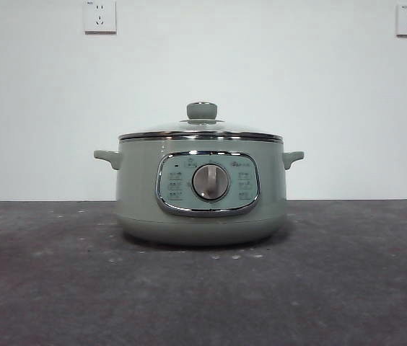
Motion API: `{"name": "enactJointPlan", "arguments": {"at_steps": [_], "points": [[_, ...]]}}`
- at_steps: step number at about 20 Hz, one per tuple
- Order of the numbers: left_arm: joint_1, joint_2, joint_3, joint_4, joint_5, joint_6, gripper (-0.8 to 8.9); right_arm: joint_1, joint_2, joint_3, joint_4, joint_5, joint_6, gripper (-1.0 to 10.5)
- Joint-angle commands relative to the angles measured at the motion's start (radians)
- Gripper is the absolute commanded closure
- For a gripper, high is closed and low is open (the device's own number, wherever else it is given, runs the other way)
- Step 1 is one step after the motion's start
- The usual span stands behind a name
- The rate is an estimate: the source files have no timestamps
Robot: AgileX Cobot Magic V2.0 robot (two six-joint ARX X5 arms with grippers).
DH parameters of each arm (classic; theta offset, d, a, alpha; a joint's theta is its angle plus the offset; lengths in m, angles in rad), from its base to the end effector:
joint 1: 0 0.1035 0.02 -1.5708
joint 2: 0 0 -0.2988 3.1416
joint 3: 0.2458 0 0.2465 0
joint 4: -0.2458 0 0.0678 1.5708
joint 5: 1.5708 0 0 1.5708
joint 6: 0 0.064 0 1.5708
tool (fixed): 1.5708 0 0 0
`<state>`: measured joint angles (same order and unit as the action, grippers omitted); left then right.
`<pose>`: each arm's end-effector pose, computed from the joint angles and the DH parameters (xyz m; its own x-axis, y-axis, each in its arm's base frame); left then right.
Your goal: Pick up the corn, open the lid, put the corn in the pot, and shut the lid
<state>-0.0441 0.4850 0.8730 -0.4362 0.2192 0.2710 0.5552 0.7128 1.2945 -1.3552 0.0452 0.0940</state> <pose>0.0837 -0.0176 0.3825 0.9644 -0.2602 -0.0470 0.2634 0.9297 0.2573 0.0483 0.0265 0.3883 0.6312 0.3384 -0.6979 -0.4412 0.8967 0.0357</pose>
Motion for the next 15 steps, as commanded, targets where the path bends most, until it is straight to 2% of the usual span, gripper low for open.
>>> {"name": "enactJointPlan", "arguments": {"at_steps": [1, 3, 7, 12, 15], "points": [[0.021, -0.126, -0.223, 0.086, -0.004, -0.063, 8.17, 0.002, -0.002, -0.008, -0.024, 0.001, 0.009, 9.5], [0.043, -0.246, -0.428, 0.185, -0.004, -0.109, 8.17, 0.002, -0.002, -0.008, -0.024, 0.001, 0.009, 9.5], [0.073, -0.391, -0.674, 0.25, -0.016, -0.171, 8.17, 0.002, -0.002, -0.008, -0.024, 0.001, 0.009, 9.5], [0.099, -0.481, -0.832, 0.249, -0.129, -0.275, 8.17, 0.002, -0.002, -0.008, -0.024, 0.001, 0.009, 9.5], [0.1, -0.481, -0.858, 0.25, -0.14, -0.301, 8.17, 0.002, -0.002, -0.008, -0.024, 0.001, 0.009, 9.5]]}}
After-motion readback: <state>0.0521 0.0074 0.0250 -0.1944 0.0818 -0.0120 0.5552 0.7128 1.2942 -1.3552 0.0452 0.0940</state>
